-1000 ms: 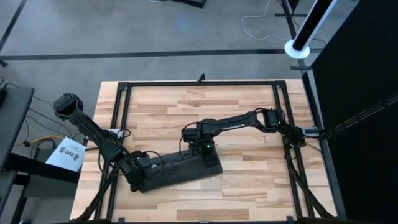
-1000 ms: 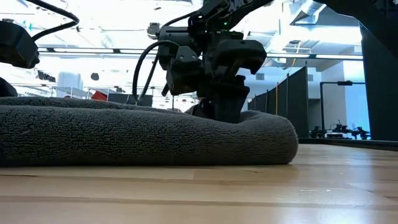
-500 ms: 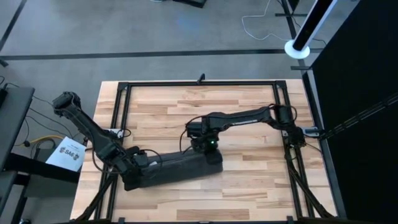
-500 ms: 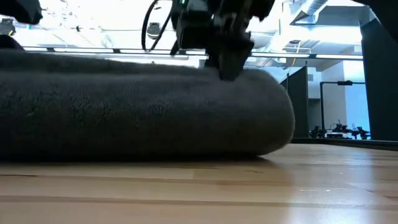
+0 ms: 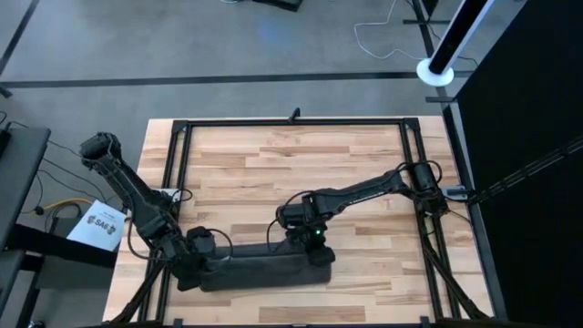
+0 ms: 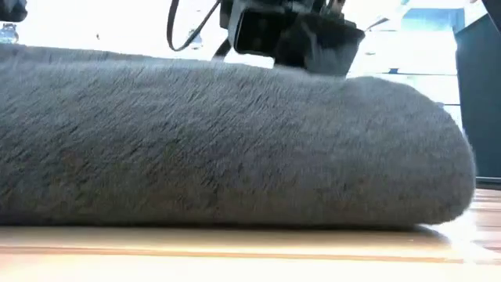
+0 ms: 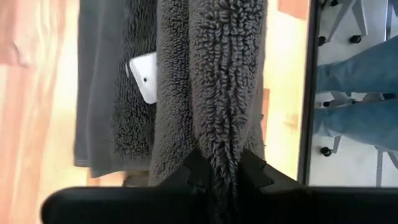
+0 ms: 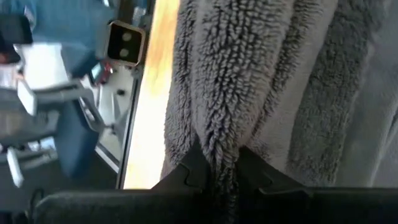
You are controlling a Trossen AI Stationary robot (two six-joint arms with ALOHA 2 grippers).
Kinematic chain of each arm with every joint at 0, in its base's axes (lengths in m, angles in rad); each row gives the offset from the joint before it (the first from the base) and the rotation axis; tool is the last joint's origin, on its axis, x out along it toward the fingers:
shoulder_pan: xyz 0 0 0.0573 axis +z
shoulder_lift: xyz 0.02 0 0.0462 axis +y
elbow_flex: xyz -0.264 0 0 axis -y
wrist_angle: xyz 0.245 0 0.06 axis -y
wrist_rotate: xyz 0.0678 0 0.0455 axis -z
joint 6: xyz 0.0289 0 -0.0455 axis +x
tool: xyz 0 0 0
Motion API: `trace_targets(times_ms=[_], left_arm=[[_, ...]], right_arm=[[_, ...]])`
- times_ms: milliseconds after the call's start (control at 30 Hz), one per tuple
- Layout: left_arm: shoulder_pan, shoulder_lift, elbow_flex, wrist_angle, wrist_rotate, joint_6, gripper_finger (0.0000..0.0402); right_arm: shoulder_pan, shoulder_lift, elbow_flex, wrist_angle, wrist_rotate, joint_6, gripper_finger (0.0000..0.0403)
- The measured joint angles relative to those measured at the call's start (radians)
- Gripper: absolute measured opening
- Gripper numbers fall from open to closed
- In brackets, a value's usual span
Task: Roll towel
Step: Roll the black towel
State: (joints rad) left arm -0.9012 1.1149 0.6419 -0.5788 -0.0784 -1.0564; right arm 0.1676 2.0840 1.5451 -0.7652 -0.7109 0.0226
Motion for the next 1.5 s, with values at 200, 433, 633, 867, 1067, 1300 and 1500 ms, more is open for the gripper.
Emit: trace_targets(times_ms=[200, 433, 633, 867, 1067, 1300, 1500], left_arm=[[-0.013, 0.0, -0.07, 0.03, 0.05, -0.035, 0.0017], [-0.024, -0.002, -0.142, 0.015, 0.047, -0.101, 0.0017], [-0.024, -0.002, -0.148, 0.022, 0.032, -0.143, 0.0017], [-0.024, -0.002, -0.148, -0.032, 0.005, -0.172, 0.0017], [-0.002, -0.001, -0.148, -0.053, 0.001, -0.205, 0.0017], [0.043, -0.001, -0.148, -0.135, -0.001, -0.257, 0.0038], [0.06, -0.001, -0.15, -0.121, 0.005, -0.353, 0.0097]], right_arm=[[-0.037, 0.0, -0.044, 0.137, -0.006, 0.082, 0.0024], [-0.084, 0.0, -0.046, 0.168, 0.086, 0.083, 0.0024], [-0.123, 0.0, -0.045, 0.145, 0.125, 0.083, 0.0024], [-0.126, 0.085, -0.044, 0.163, 0.122, 0.096, 0.0024], [-0.124, 0.108, -0.043, 0.176, 0.116, 0.127, 0.0024], [-0.123, 0.102, -0.043, 0.154, 0.176, 0.146, 0.0057], [-0.114, 0.101, -0.042, 0.145, 0.2, 0.147, 0.0101]])
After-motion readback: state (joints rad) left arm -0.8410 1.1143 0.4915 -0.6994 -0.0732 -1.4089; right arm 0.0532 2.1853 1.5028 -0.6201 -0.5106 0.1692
